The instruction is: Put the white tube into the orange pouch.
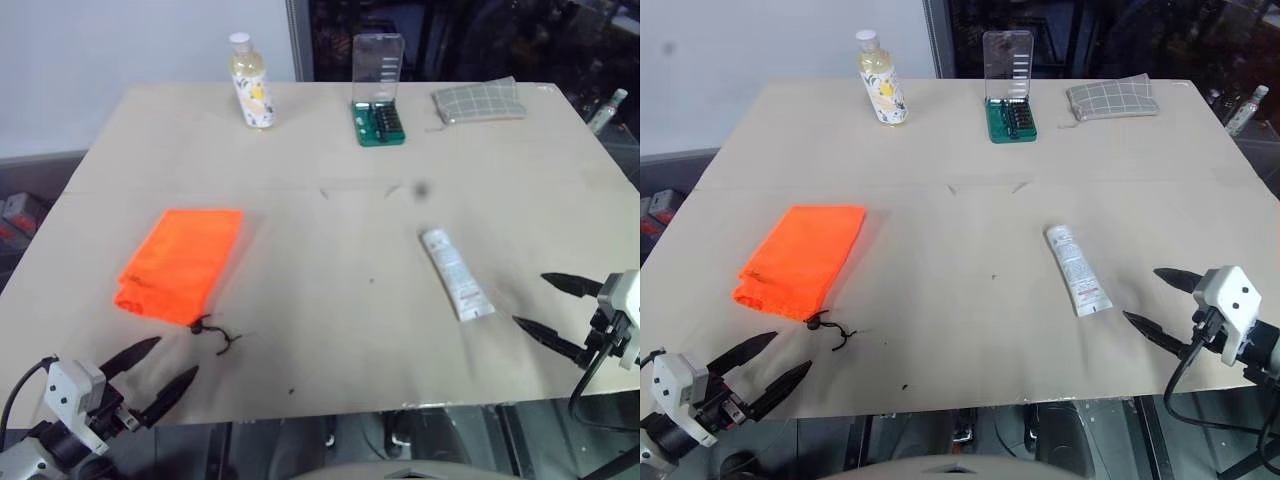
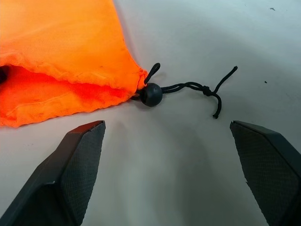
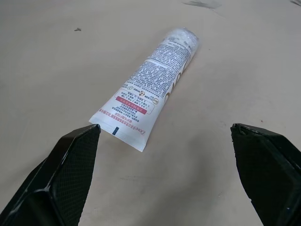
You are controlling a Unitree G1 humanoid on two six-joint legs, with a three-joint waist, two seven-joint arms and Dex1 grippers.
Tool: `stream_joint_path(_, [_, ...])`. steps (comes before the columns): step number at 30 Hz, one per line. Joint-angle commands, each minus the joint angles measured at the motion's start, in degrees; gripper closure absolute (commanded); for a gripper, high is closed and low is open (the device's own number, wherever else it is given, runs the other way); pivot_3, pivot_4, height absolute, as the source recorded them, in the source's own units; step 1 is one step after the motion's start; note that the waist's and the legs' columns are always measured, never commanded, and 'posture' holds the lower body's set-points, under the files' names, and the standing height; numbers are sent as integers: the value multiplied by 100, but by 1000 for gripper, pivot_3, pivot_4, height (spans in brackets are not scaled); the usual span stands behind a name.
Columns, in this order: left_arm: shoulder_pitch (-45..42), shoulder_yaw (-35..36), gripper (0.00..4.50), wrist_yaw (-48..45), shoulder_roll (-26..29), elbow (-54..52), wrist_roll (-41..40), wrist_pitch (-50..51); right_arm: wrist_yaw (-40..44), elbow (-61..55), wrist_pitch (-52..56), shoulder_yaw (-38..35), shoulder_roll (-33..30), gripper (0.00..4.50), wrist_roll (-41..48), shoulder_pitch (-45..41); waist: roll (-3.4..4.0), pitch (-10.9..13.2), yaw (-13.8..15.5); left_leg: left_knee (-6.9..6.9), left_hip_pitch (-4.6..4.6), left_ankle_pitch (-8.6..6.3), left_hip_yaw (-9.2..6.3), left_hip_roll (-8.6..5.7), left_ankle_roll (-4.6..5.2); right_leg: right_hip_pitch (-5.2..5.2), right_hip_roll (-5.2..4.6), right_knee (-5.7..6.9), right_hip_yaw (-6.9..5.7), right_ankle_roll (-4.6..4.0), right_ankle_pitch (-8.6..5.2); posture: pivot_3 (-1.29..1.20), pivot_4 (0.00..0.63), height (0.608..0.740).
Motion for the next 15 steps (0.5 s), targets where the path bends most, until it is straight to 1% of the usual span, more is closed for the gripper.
stream_joint_path(1, [-10, 1, 81, 109, -49, -203, -86, 29, 35, -109, -31, 75, -45, 0, 71, -126, 0, 0, 0, 0, 0, 0, 0, 0, 0, 0, 0, 0, 0, 0, 0, 0, 150, 740])
stream_joint_path(5, [-161, -127, 81, 214, -76, -337, -78, 122, 31, 0, -47, 351, 47, 0, 92, -367, 0, 0, -2, 2, 0, 0, 0, 1, 0, 0, -1, 0, -2, 0, 0, 0, 150, 740])
stream_joint_path(8, [-194, 8, 81, 141, 42, -274, -91, 66, 4, -79, -102, 553, 140, 0, 177, -609, 0, 0, -1, 2, 0, 0, 1, 1, 0, 1, -2, 0, -3, 0, 0, 0, 150, 740])
stream_joint_path(12, [-291, 280, 81, -3, 211, 84, -98, -139, 52, -336, -155, 845, 216, 0, 229, -833, 1, 0, -2, 1, 0, -1, 1, 4, 0, 0, 4, 0, -8, 0, 0, 0, 150, 740])
stream_joint_path(13, [-356, 355, 81, -30, 267, 249, -38, -275, 91, -445, -191, 962, 230, 0, 248, -894, 2, 0, -1, 0, 0, -1, 1, 5, 0, 0, 5, 0, -9, 0, 0, 0, 150, 740])
stream_joint_path(15, [-594, 478, 81, -31, 428, 732, 296, -861, 178, -678, -230, 1299, 264, 0, 316, -1092, 2, 1, -1, 0, 0, -1, 1, 5, 0, 0, 5, 0, -10, 0, 0, 0, 150, 740])
